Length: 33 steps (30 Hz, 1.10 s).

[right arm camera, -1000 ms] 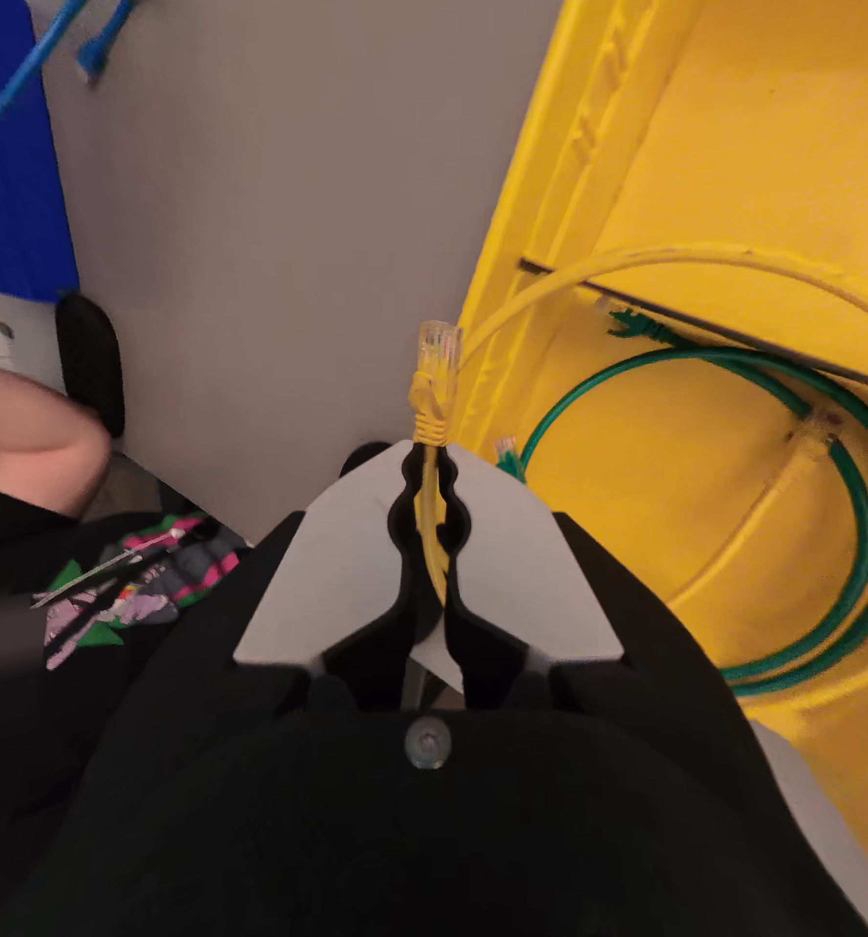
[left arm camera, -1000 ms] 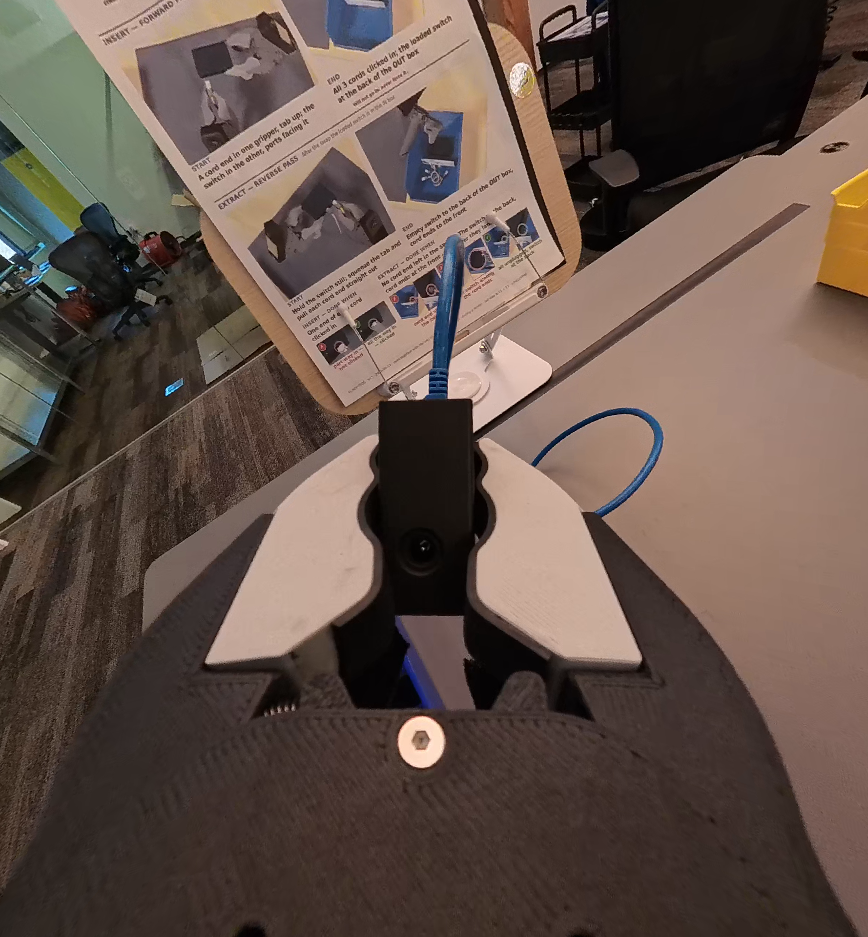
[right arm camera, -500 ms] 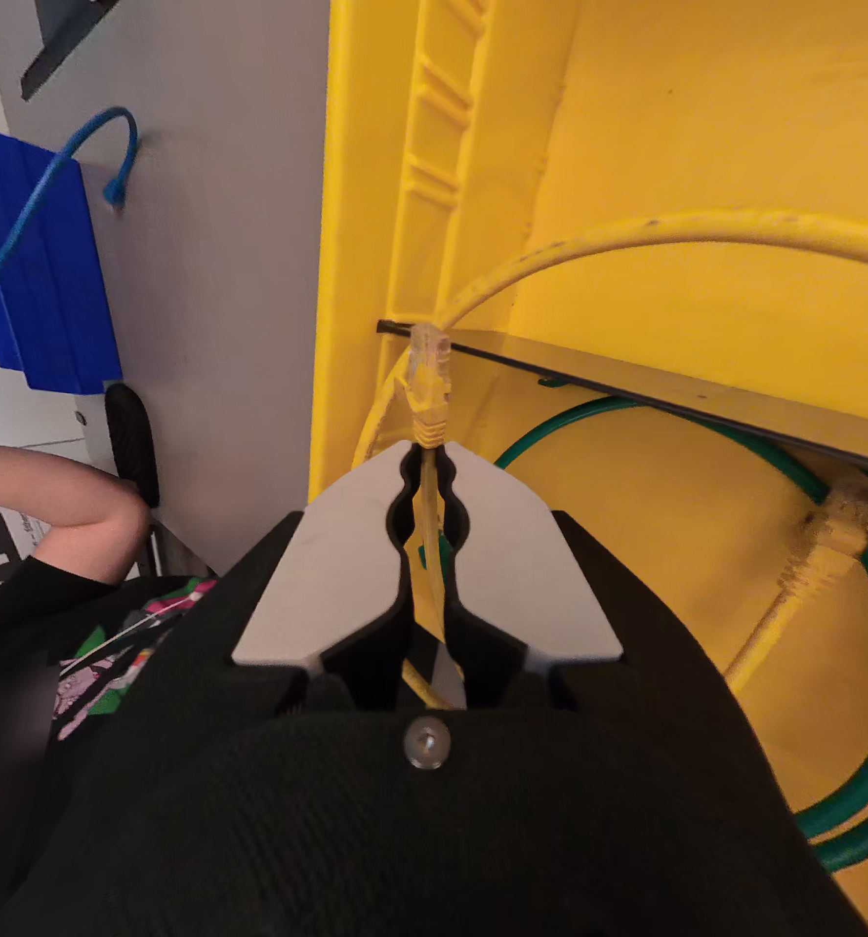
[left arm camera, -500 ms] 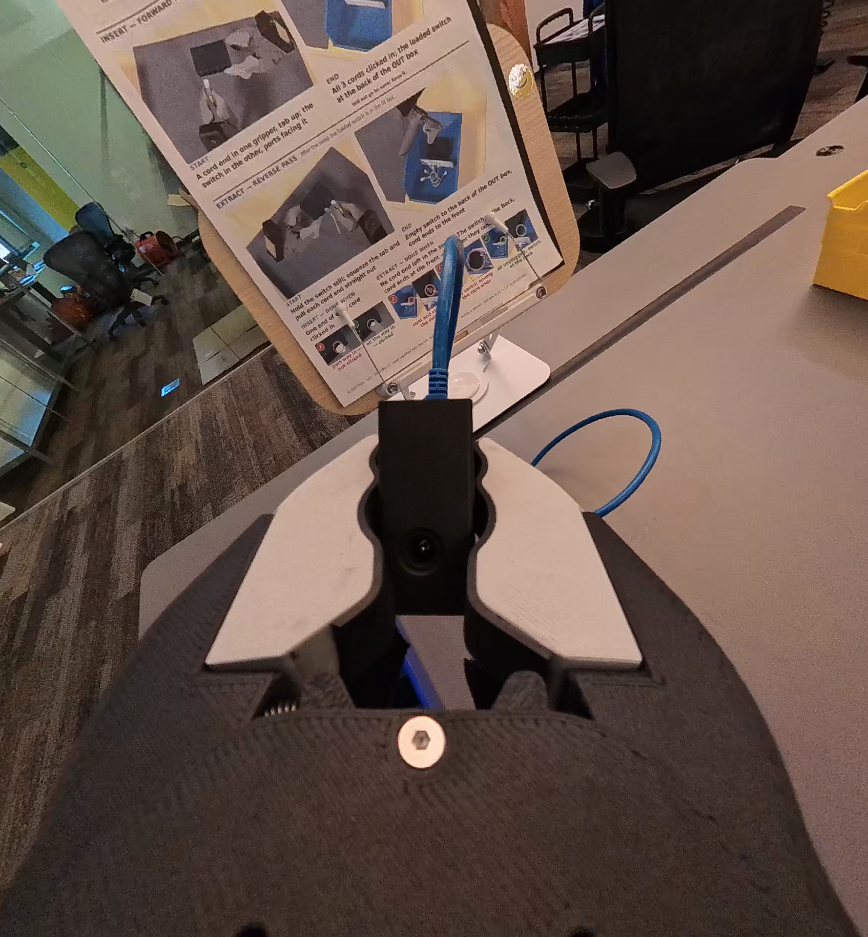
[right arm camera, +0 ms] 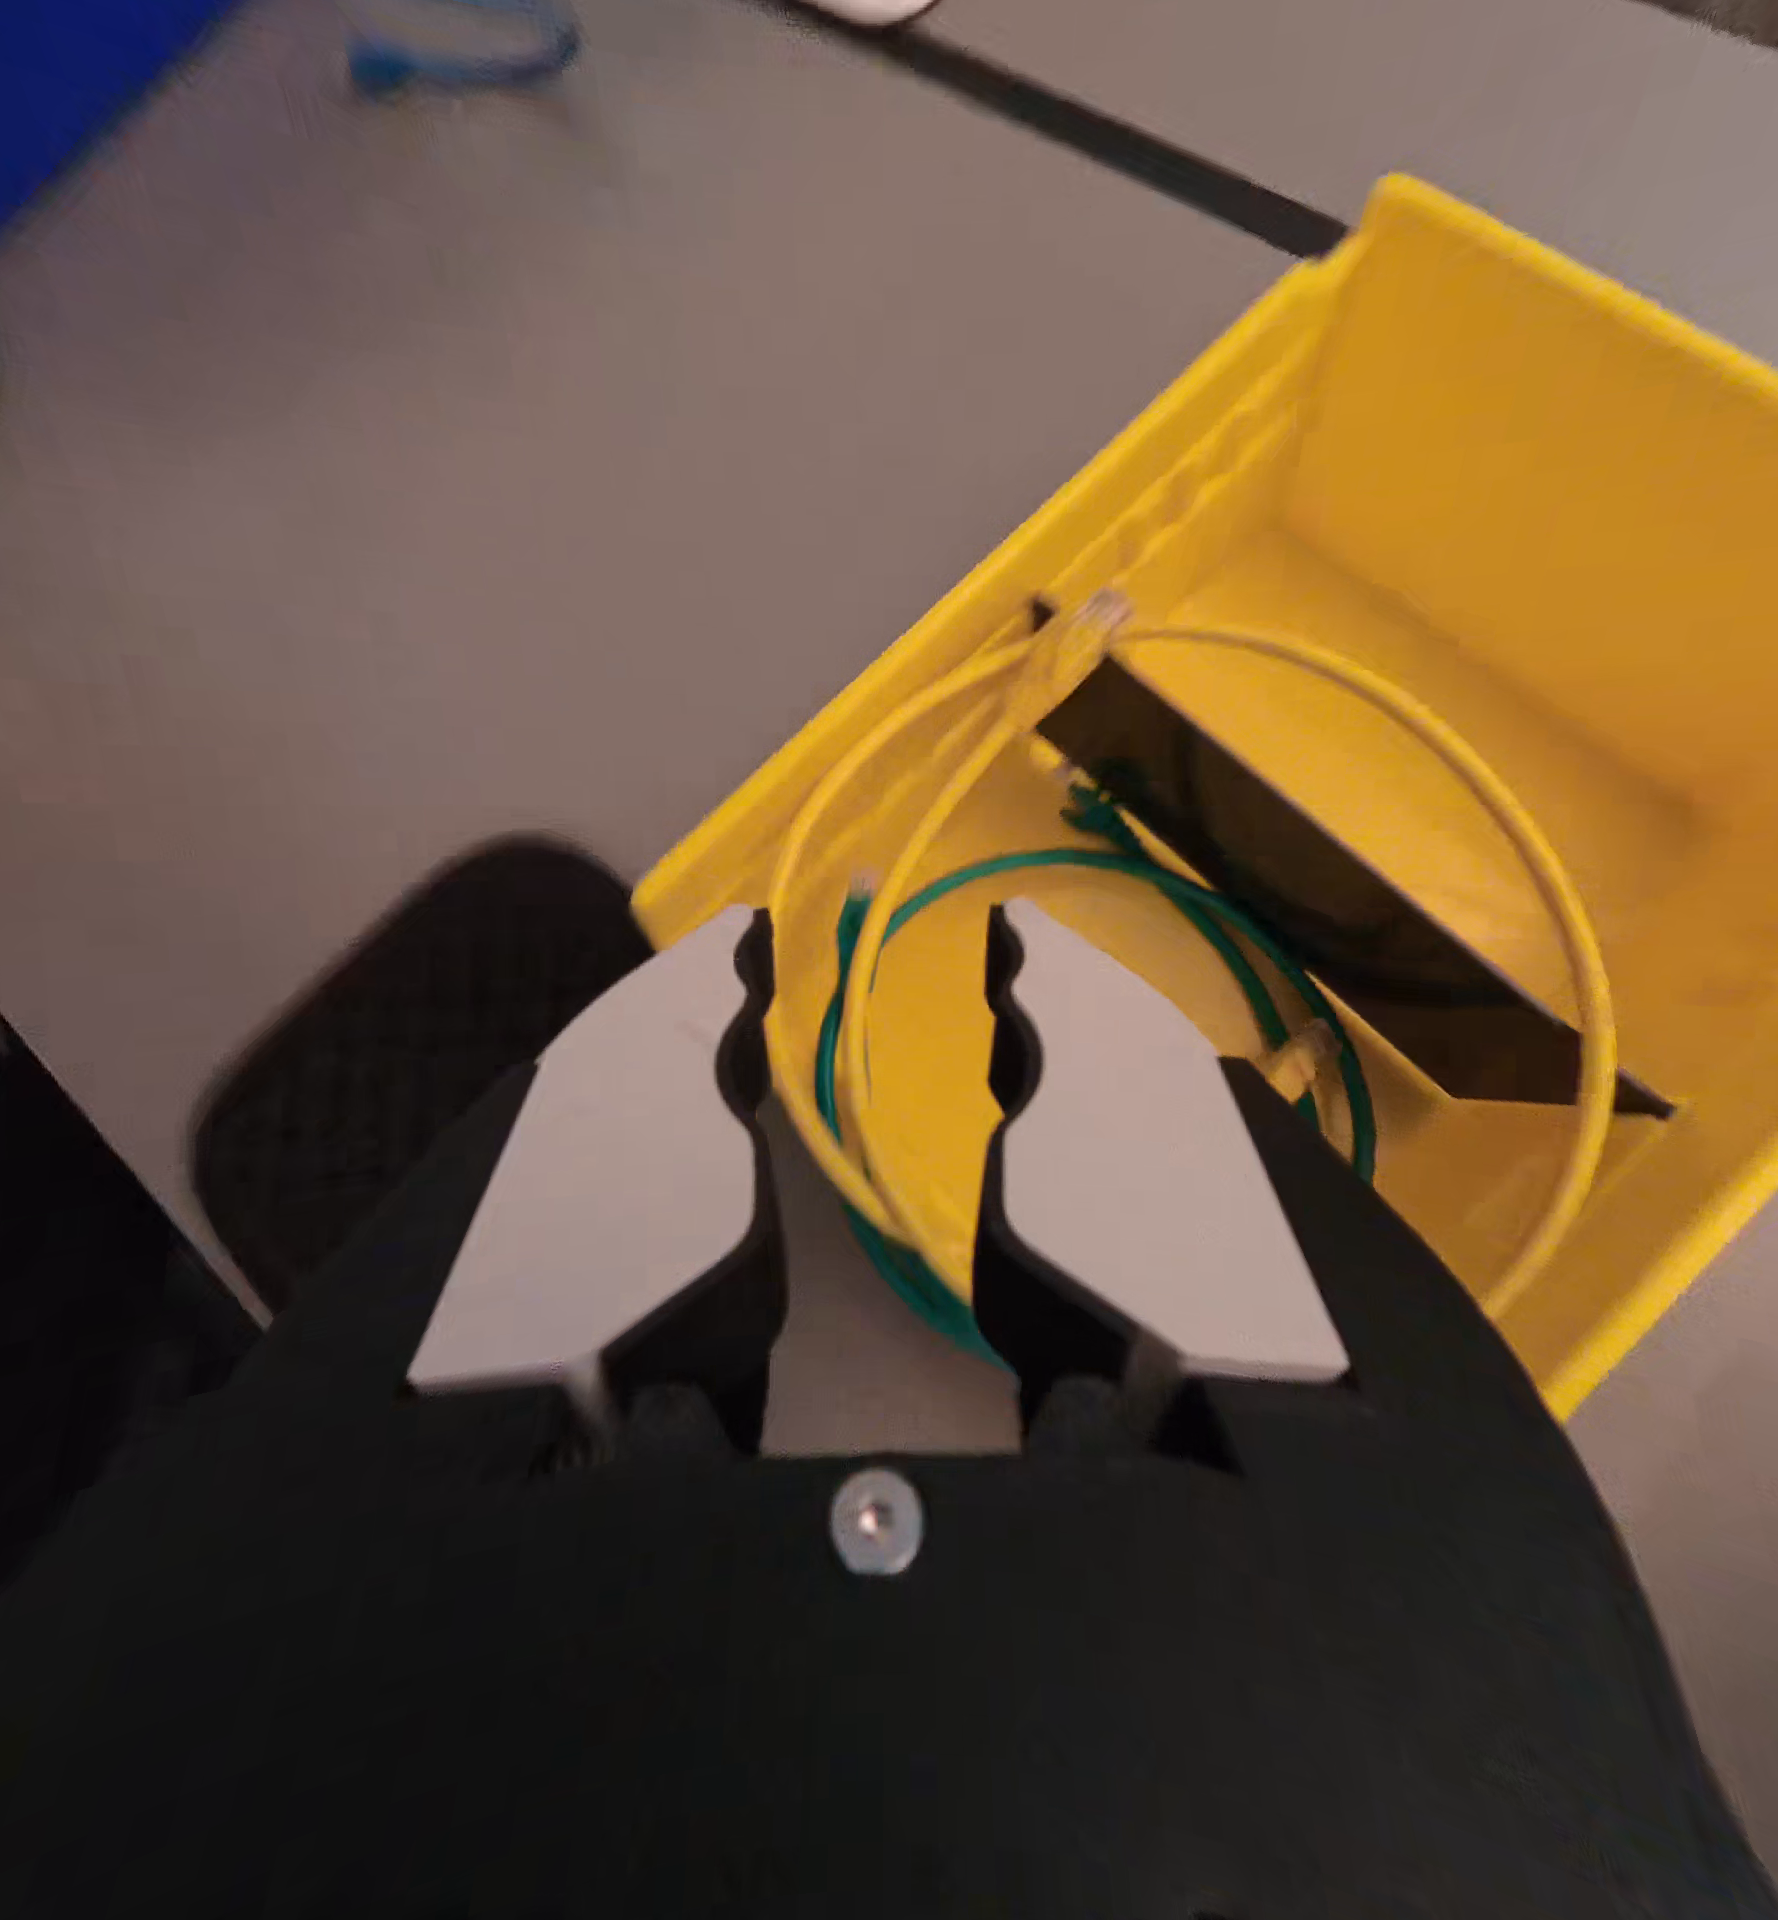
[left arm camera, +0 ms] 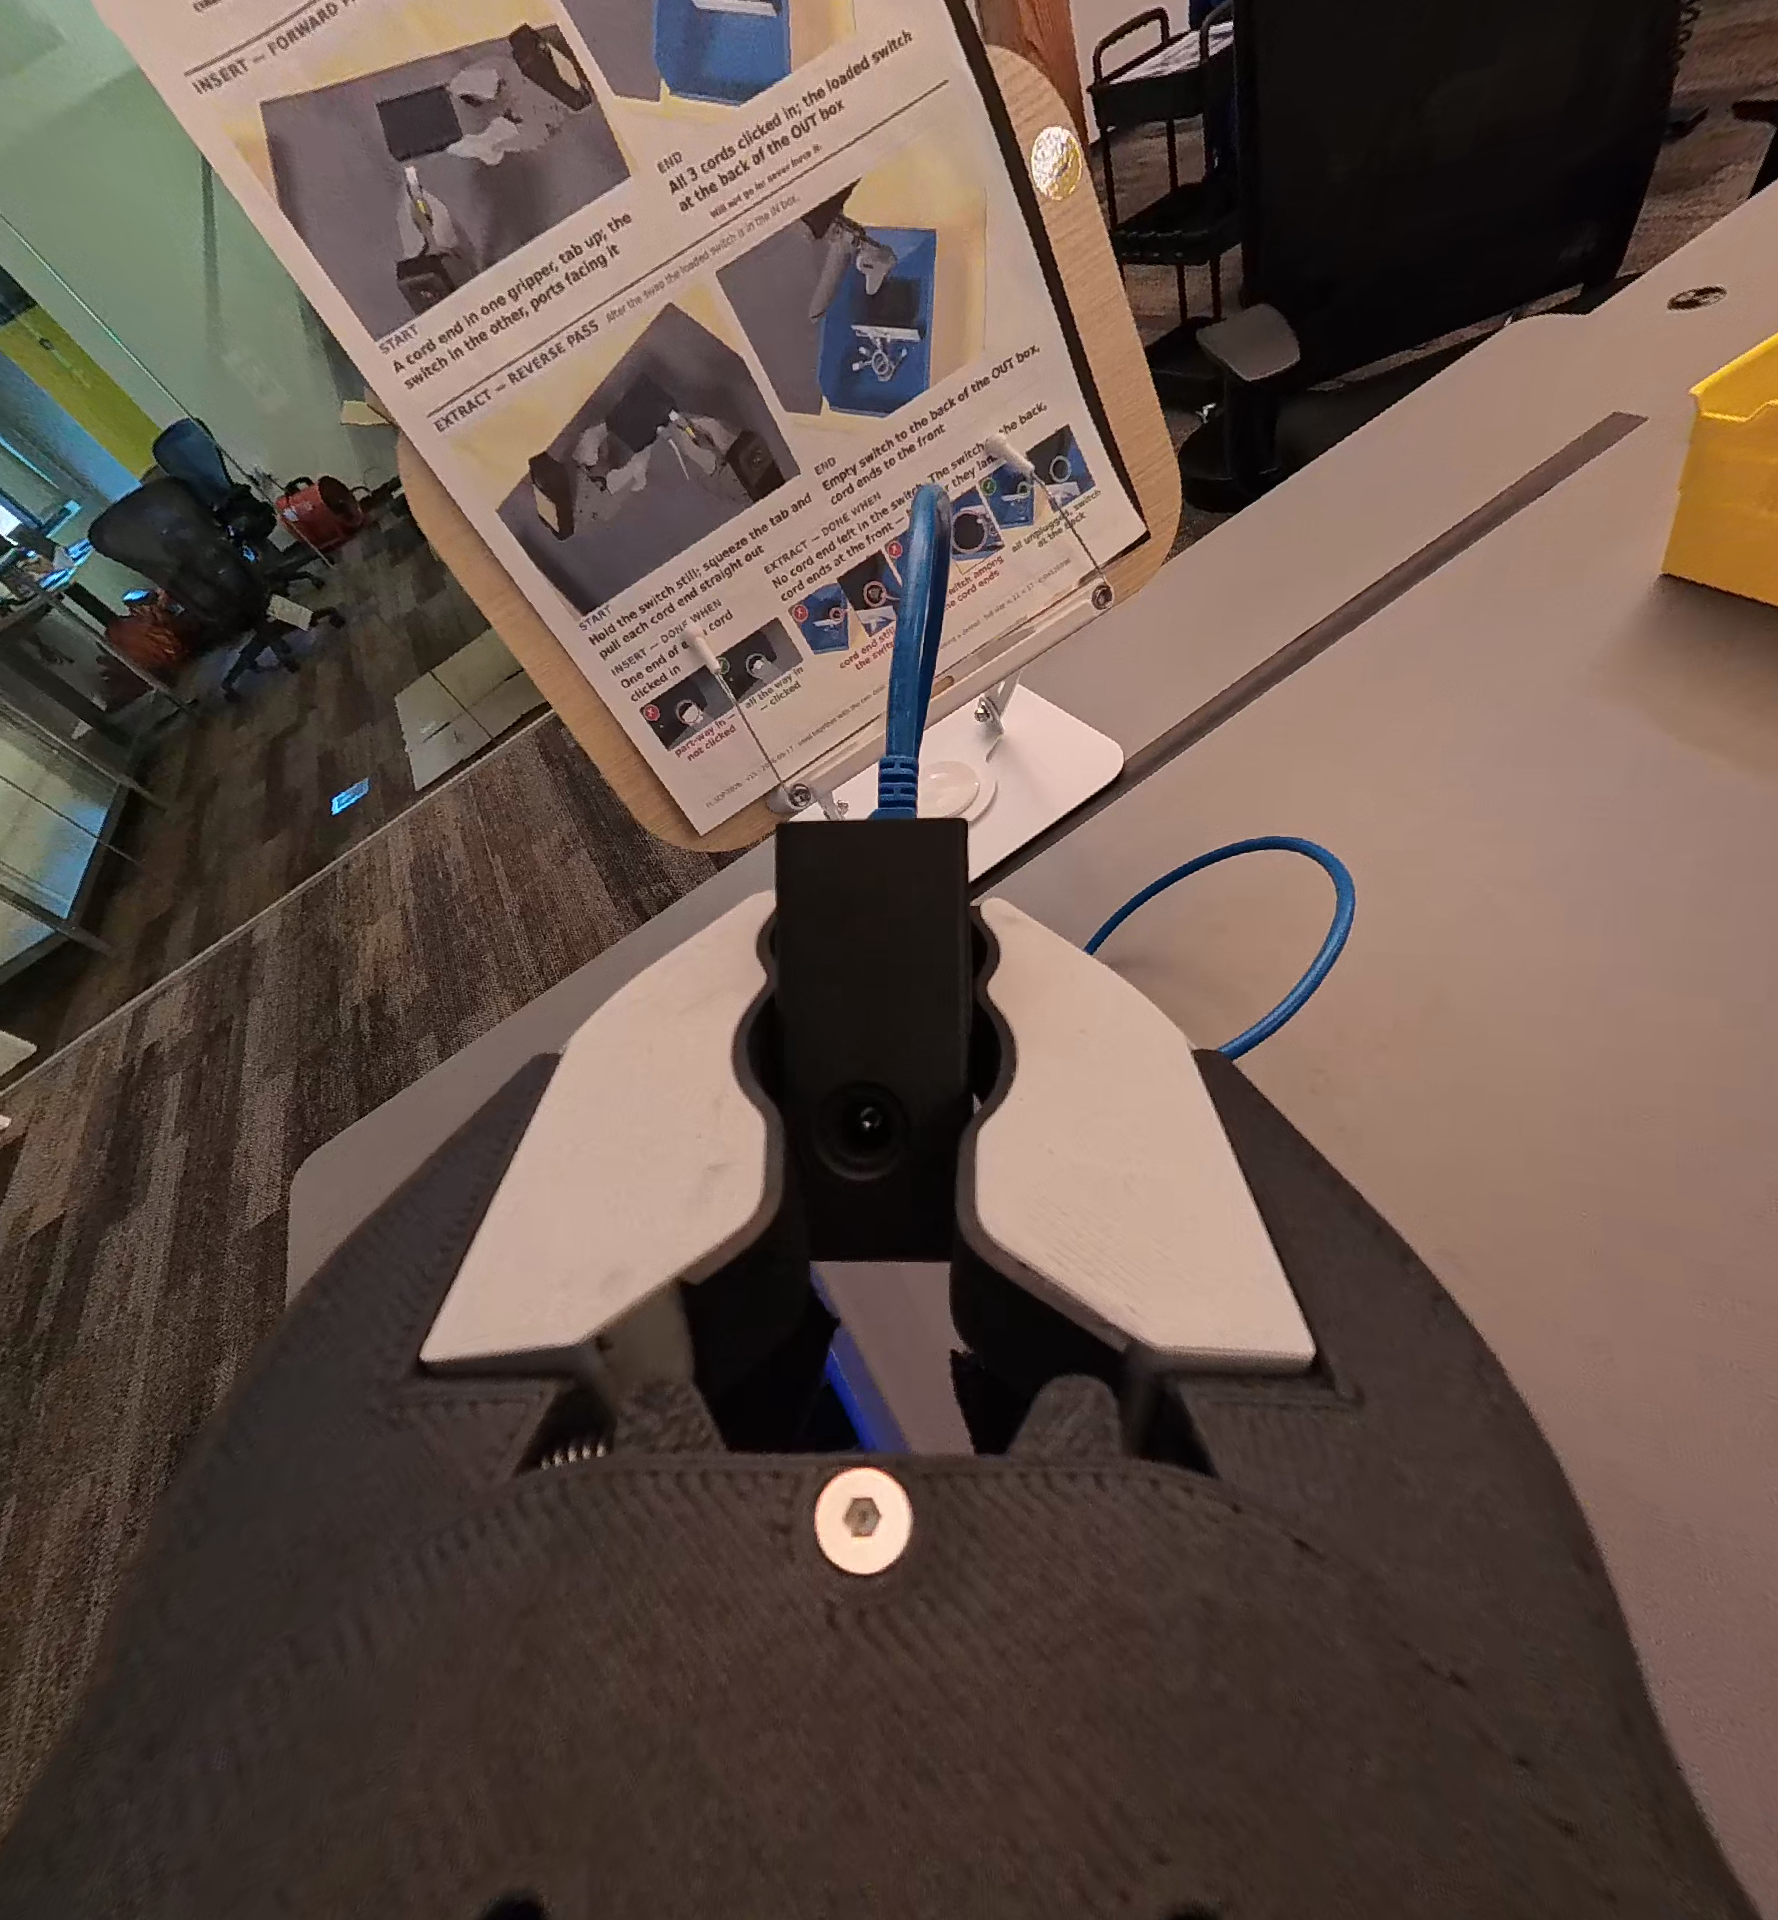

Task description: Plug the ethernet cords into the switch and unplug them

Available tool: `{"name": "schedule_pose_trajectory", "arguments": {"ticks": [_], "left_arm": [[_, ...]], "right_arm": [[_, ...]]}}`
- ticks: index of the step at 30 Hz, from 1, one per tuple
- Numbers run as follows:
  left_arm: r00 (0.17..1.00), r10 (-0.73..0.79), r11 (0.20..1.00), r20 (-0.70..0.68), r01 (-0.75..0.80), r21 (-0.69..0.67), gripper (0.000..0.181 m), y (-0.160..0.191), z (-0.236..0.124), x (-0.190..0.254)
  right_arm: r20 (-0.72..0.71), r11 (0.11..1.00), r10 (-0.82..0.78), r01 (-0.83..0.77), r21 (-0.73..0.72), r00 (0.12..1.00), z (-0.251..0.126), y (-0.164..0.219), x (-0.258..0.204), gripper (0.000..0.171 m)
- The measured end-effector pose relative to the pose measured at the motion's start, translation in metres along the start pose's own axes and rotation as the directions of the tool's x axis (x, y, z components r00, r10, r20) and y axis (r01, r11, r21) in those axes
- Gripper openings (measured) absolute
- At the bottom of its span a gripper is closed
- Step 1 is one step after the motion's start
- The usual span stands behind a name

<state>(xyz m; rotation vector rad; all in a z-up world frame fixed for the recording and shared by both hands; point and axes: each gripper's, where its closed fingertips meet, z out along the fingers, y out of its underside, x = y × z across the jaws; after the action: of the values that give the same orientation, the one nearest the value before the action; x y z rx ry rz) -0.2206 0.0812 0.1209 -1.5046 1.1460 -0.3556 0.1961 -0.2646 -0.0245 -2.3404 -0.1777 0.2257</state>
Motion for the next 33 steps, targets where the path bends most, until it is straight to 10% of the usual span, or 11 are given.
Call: {"name": "schedule_pose_trajectory", "arguments": {"ticks": [5, 12, 24, 33], "left_arm": [[1.000, -0.002, 1.000, -0.002, 0.002, 0.002, 0.029, -0.001, 0.002, 0.001], [0.999, 0.032, 0.999, -0.014, -0.032, -0.028, 0.029, 0.001, 0.011, 0.013], [1.000, 0.025, 1.000, -0.005, -0.025, -0.008, 0.028, -0.002, 0.004, 0.009], [1.000, 0.020, 1.000, -0.006, -0.020, 0.008, 0.028, -0.005, -0.001, 0.008]], "right_arm": [[-0.161, 0.942, -0.306, 0.274, -0.194, 0.938, 0.018, 0.063, -0.019, 0.034], [-0.169, 0.917, -0.288, 0.221, -0.331, 0.943, 0.042, 0.076, -0.010, 0.016], [-0.384, 0.824, -0.546, 0.397, -0.403, 0.744, -0.030, 0.022, -0.023, 0.007], [-0.306, 0.832, -0.535, 0.429, -0.352, 0.787, -0.061, 0.005, -0.035, 0.007]]}}
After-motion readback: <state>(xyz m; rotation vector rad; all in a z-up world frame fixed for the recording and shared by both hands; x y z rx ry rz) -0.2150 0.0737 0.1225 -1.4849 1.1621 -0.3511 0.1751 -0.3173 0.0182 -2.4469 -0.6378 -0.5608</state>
